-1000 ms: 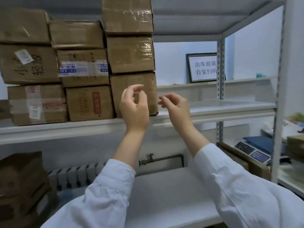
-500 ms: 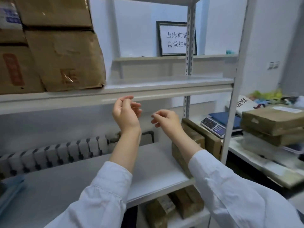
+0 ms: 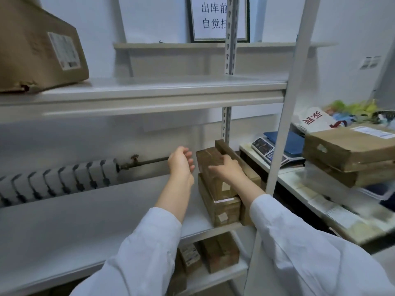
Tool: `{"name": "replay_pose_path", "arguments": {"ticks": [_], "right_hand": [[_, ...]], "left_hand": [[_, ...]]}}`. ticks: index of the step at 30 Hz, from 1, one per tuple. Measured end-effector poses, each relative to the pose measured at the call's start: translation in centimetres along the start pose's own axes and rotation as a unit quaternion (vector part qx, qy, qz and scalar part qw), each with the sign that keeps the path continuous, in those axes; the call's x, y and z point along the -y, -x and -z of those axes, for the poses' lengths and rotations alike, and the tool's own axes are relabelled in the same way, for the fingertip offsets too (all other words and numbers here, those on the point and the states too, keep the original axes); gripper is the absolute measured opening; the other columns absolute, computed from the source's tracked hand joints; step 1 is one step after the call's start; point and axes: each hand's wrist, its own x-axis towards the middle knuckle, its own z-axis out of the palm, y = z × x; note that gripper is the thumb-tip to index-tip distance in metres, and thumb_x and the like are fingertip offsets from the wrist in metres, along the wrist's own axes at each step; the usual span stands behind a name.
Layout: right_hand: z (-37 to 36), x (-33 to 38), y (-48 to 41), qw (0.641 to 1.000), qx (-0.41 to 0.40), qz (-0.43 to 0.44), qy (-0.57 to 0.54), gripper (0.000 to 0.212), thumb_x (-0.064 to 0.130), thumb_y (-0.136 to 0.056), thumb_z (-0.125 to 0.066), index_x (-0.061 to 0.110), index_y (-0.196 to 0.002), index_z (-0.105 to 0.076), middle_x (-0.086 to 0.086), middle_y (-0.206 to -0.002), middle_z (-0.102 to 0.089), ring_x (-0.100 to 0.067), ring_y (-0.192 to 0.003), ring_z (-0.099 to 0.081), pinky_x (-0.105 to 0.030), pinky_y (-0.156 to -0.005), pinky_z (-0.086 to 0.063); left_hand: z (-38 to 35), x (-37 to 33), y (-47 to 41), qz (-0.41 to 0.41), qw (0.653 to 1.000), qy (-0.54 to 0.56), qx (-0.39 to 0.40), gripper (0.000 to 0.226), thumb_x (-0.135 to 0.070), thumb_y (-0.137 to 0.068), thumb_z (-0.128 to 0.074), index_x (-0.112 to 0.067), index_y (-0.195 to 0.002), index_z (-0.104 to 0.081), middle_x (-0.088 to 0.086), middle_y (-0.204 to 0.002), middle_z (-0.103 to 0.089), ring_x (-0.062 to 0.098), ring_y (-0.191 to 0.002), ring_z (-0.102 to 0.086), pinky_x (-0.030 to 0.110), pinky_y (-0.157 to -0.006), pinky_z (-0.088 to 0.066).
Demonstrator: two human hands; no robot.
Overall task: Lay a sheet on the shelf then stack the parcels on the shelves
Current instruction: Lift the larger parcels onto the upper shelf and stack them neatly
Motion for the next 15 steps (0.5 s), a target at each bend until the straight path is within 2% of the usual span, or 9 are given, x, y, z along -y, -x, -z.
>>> {"name": "replay_pose_path", "arguments": {"ticks": [3, 5, 6, 7, 9, 12, 15], "right_hand": [[0.0, -2.3, -1.5, 0.999, 0.005, -0.024, 0.026, 0.073, 0.041, -0.086, -0.061, 0.012, -0.145, -0.027, -0.017, -0.144, -0.032, -0.034, -0.133, -0.035, -0.044, -0.108, -0.035], [-0.3, -3.1, -2.4, 1.0, -0.003, -0.017, 0.021, 0.075, 0.04, -0.087, -0.061, 0.012, -0.146, -0.024, -0.018, -0.147, -0.029, -0.033, -0.138, -0.027, -0.046, -0.111, -0.031], [-0.5, -3.4, -2.7, 1.0, -0.001, -0.018, 0.024, 0.076, 0.04, -0.087, -0.061, 0.012, -0.147, -0.023, -0.018, -0.148, -0.028, -0.033, -0.139, -0.026, -0.047, -0.111, -0.031], [-0.9, -3.9, -3.1, 0.999, 0.004, -0.022, 0.029, 0.077, 0.041, -0.086, -0.061, 0.013, -0.147, -0.022, -0.018, -0.149, -0.027, -0.034, -0.139, -0.025, -0.047, -0.112, -0.03], [-1.4, -4.5, -3.5, 0.999, 0.01, -0.037, 0.036, 0.081, 0.043, -0.086, -0.061, 0.015, -0.148, -0.019, -0.018, -0.151, -0.022, -0.035, -0.139, -0.023, -0.048, -0.112, -0.028], [-2.1, -5.2, -3.8, 0.999, -0.015, -0.045, 0.026, 0.087, 0.045, -0.085, -0.06, 0.016, -0.15, -0.011, -0.017, -0.151, -0.023, -0.036, -0.137, -0.023, -0.048, -0.111, -0.027], [-2.6, -5.8, -4.4, 0.997, -0.041, -0.031, -0.051, 0.073, 0.038, -0.088, -0.056, 0.014, -0.147, -0.02, -0.013, -0.142, -0.04, -0.035, -0.131, -0.034, -0.048, -0.109, -0.032]], "left_hand": [[-1.3, 3.0, -1.0, 0.065, 0.995, -0.074, 0.022, 0.021, -0.018, -0.092, -0.045, -0.017, -0.072, -0.049, -0.002, -0.067, -0.044, 0.011, -0.053, -0.033, 0.023, -0.053, -0.029], [-1.8, 4.5, -1.2, 0.1, 0.987, -0.121, 0.03, 0.012, -0.022, -0.093, -0.047, -0.014, -0.086, -0.054, 0.002, -0.075, -0.045, 0.013, -0.061, -0.039, 0.029, -0.062, -0.036], [-2.0, 5.3, -1.4, 0.116, 0.984, -0.131, 0.035, 0.015, -0.024, -0.094, -0.048, -0.013, -0.101, -0.054, 0.006, -0.086, -0.05, 0.017, -0.074, -0.047, 0.032, -0.072, -0.04], [-2.0, 6.0, -1.7, 0.133, 0.981, -0.137, 0.035, 0.029, -0.028, -0.094, -0.048, -0.011, -0.118, -0.049, 0.009, -0.102, -0.053, 0.023, -0.092, -0.052, 0.034, -0.084, -0.041], [-2.2, 7.1, -2.3, 0.155, 0.977, -0.145, 0.03, 0.052, -0.039, -0.095, -0.047, -0.01, -0.137, -0.036, 0.011, -0.132, -0.048, 0.028, -0.121, -0.046, 0.038, -0.097, -0.038], [-2.6, 8.2, -3.9, 0.151, 0.973, -0.17, 0.03, 0.062, -0.051, -0.094, -0.042, -0.013, -0.142, -0.031, 0.012, -0.139, -0.043, 0.029, -0.127, -0.041, 0.038, -0.096, -0.038], [-2.7, 9.3, -5.9, 0.146, 0.97, -0.19, 0.041, 0.069, -0.062, -0.087, -0.045, -0.019, -0.14, -0.034, 0.012, -0.138, -0.047, 0.033, -0.121, -0.048, 0.044, -0.096, -0.042]]}}
